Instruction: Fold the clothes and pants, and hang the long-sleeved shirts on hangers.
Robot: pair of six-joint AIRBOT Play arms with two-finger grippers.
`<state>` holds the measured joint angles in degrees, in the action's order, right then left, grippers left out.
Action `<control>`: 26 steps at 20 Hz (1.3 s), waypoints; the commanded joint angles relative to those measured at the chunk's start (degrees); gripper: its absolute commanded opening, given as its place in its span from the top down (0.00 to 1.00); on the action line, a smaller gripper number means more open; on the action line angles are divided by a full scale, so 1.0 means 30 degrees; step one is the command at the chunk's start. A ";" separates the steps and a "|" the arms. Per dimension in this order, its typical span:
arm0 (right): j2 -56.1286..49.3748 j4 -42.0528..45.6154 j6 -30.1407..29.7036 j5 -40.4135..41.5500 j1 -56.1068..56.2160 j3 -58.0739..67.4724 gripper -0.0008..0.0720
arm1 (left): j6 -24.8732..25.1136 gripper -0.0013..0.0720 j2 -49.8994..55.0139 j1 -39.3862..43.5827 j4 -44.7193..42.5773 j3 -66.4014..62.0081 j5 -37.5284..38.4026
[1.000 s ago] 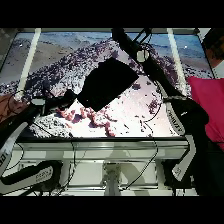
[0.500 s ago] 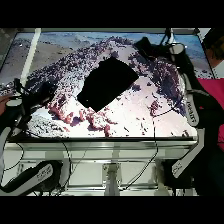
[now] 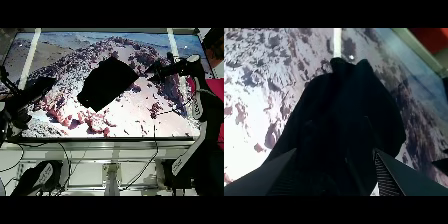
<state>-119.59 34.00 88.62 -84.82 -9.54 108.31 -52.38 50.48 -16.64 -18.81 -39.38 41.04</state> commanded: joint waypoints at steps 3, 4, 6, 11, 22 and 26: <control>-0.2076 -0.0415 0.0342 0.1974 0.2025 0.0000 0.23 | 0.0313 0.22 -0.0692 0.0080 0.0029 -0.0022 0.0211; -0.2324 -0.0401 0.0481 0.2659 0.2426 0.0000 0.23 | 0.0313 0.22 -0.0699 0.0080 0.0029 -0.0022 0.0219; -0.2637 -0.0415 0.0605 0.3854 0.3096 0.0000 0.23 | 0.0313 0.22 -0.0707 0.0080 0.0029 -0.0022 0.0219; -0.2696 -0.0831 0.0801 0.7504 0.4269 0.0007 0.23 | 0.0321 0.22 -0.0707 0.0080 0.0022 -0.0022 0.0211; -0.2696 -0.1763 0.0896 1.0134 0.5340 0.0007 0.26 | 0.0328 0.22 -0.0699 0.0080 0.0007 -0.0015 0.0211; -0.2688 -0.1763 -0.0430 1.0149 0.5362 0.0007 0.93 | 0.0328 0.22 -0.0699 0.0080 0.0015 -0.0015 0.0211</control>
<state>-127.72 28.97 89.62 -54.74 6.35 108.31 -51.42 48.40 -16.45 -18.76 -39.38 41.69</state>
